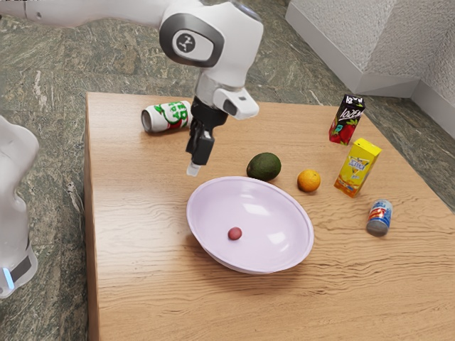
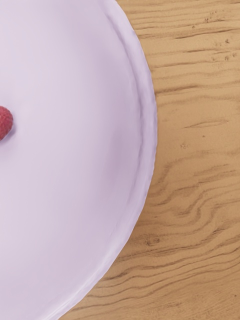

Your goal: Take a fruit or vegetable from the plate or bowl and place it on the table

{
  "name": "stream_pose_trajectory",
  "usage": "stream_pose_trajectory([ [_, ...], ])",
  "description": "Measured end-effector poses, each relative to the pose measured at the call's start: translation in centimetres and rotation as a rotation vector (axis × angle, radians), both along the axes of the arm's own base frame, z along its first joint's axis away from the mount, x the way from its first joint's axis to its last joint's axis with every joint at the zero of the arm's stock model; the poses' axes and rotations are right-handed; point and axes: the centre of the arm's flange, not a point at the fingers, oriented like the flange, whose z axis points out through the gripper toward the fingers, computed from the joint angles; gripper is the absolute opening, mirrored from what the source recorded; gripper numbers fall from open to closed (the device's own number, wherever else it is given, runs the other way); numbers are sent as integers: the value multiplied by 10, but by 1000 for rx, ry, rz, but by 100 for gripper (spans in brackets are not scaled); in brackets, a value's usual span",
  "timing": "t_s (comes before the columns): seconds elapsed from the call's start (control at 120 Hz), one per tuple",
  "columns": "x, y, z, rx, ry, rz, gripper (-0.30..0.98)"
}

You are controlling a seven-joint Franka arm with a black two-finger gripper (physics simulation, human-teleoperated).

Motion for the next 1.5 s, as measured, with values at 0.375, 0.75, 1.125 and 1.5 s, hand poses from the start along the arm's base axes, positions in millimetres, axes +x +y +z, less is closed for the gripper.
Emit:
stream_pose_trajectory([
  [0.375, 30, -99, -43, -3, -18, 9, 67],
  [0.75, 76, -82, -72, 14, -15, 155, 66],
  [1.125, 97, -42, -90, 25, 11, 273, 66],
  [1.5, 99, -57, -112, 42, 46, 264, 66],
])
